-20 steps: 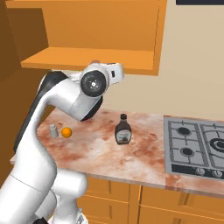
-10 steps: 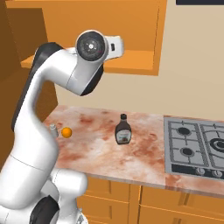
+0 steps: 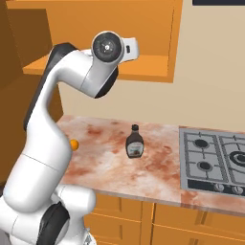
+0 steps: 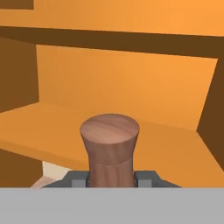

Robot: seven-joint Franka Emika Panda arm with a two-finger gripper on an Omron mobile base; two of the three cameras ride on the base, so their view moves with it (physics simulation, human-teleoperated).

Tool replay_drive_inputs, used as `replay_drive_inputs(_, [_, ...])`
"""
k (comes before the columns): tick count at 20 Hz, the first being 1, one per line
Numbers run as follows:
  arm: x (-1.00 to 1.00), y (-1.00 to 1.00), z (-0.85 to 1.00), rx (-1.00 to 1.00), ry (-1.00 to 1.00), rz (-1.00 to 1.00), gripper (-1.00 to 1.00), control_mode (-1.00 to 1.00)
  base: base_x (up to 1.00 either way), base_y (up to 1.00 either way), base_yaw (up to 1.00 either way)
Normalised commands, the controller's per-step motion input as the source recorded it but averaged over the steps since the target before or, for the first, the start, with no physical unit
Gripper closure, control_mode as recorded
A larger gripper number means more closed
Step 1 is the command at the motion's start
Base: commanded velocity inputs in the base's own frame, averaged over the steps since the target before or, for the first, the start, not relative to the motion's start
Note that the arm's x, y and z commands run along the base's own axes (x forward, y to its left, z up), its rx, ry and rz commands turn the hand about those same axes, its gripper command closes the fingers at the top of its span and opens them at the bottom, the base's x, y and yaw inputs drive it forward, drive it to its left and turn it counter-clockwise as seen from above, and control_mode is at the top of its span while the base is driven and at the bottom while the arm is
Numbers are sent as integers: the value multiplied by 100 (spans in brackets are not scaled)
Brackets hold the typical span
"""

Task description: There are various items on the counter. Only move the condiments/shakers into the cabinet.

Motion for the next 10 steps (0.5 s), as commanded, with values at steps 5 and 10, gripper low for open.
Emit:
replay_drive_inputs(5, [44, 0, -21, 0, 0, -7, 100, -100, 0, 0, 0])
replay_drive_inputs(10, [50, 0, -17, 0, 0, -11, 100, -100, 0, 0, 0])
